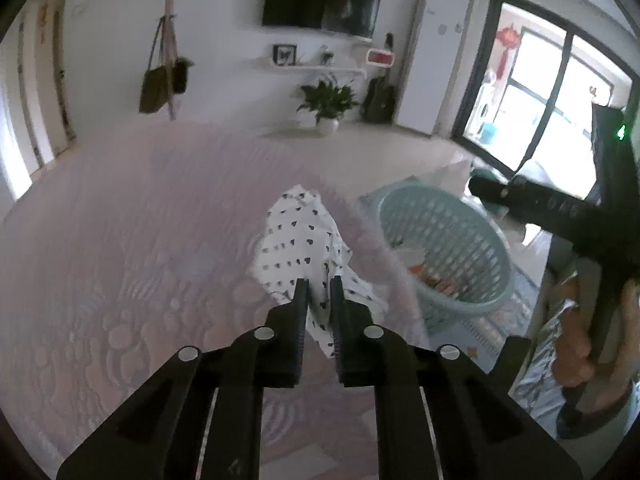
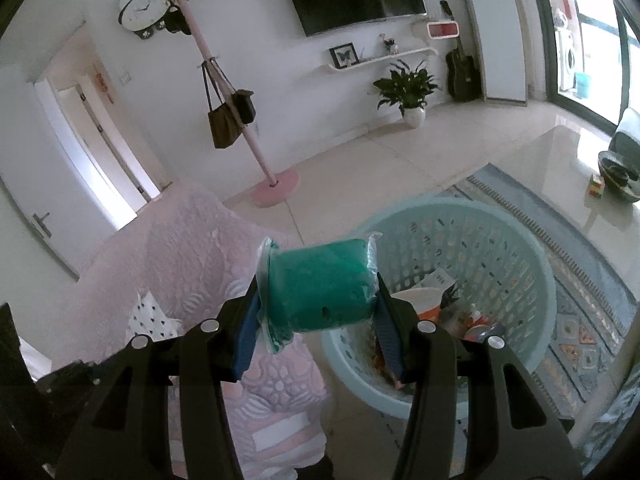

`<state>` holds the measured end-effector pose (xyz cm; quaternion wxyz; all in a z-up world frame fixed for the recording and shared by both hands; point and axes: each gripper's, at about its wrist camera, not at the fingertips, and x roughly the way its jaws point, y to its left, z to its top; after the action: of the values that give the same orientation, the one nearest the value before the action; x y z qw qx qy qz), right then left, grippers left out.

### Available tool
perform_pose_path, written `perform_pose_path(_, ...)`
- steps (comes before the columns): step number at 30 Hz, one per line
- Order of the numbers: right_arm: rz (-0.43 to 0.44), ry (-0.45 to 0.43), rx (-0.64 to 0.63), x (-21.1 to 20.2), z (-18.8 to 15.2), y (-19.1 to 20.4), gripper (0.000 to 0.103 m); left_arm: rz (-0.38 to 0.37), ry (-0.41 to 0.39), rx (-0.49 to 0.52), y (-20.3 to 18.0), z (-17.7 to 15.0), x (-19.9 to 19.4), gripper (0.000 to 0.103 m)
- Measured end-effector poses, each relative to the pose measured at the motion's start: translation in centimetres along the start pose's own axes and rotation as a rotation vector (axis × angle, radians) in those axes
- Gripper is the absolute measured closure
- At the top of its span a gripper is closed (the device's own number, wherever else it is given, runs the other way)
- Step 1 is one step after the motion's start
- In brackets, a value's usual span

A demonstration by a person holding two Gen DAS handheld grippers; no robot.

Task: Collect trash

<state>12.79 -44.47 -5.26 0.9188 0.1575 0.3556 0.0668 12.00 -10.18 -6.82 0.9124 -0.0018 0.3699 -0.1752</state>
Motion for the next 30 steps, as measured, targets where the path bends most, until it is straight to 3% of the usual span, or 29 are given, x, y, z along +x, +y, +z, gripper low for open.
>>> perform_pose_path(5, -0.032, -0.066, 0.001, -2.1, 1.1, -0.8, 0.055, -0.084, -0.073, 0.041, -2.9, 2.8, -1.3, 0.097)
perform_pose_path(10, -0.091, -0.09, 0.047, -2.8, 1.6, -3.0, 0.055, -0.181, -0.102, 0.075, -6.3, 5.8, 0.8, 0.097)
perform_pose_path(20, -0.244, 0.04, 0.198, 1.0, 0.3, -9.3, 0.053, -0.289, 0.075, 0.052, -9.9, 7.0, 10.6, 0.096)
perform_pose_path(22, -0.261, 0.05, 0.215, 1.3, 0.1, -10.0, 0.052, -0.287, 0.098, 0.049, -10.1, 6.9, 11.9, 0.09)
perform_pose_path(27, -0.278, 0.046, 0.238, 1.6, 0.1, -10.6, 0.045, -0.289, 0.071, 0.056, -10.3, 7.3, 12.8, 0.054)
perform_pose_path(30, -0.282, 0.038, 0.23, 1.5, 0.4, -10.4, 0.041, -0.297, 0.054, 0.062, -10.1, 7.1, 12.2, 0.043)
